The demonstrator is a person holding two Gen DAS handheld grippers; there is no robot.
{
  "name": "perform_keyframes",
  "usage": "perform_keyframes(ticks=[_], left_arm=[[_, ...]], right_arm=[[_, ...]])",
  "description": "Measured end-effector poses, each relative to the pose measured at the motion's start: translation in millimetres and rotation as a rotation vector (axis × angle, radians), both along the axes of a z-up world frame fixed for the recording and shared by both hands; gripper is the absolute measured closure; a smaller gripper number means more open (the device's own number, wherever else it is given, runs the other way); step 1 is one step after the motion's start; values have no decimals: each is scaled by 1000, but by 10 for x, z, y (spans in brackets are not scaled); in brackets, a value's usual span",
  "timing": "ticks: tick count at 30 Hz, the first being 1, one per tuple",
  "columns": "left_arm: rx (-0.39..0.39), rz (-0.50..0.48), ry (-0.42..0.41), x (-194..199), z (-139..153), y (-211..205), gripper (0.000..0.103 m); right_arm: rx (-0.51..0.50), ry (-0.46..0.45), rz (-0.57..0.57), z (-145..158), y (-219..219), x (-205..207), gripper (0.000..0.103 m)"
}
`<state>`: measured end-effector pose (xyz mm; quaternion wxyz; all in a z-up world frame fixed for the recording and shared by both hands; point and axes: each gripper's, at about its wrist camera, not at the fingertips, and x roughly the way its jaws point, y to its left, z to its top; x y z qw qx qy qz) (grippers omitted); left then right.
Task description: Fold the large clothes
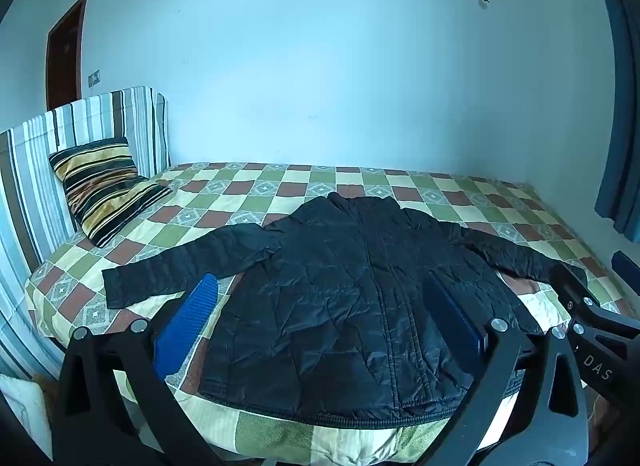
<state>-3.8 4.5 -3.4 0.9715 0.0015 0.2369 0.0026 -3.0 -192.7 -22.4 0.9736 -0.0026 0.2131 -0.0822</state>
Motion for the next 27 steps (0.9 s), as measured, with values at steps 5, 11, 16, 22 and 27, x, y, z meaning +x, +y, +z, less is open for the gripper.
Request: perform_keyframes(ticks=[5,11,16,22,27], left_arm=[[-4,2,-1,-9,6,15,2],[-26,23,-1,18,40,28,2],[-31,17,-1,21,48,10,2],[-22,21,1,16,41,45,2],[-22,20,-2,5,40,54,2]], right_arm=[[0,-1,-1,2,1,-5,5],[-1,-3,0,2,2,-8,5],[-2,-4,-1,8,4,-9,5],[-2,-4,0,8,17,-13,5],[-4,-5,0,-5,49,-21,5]])
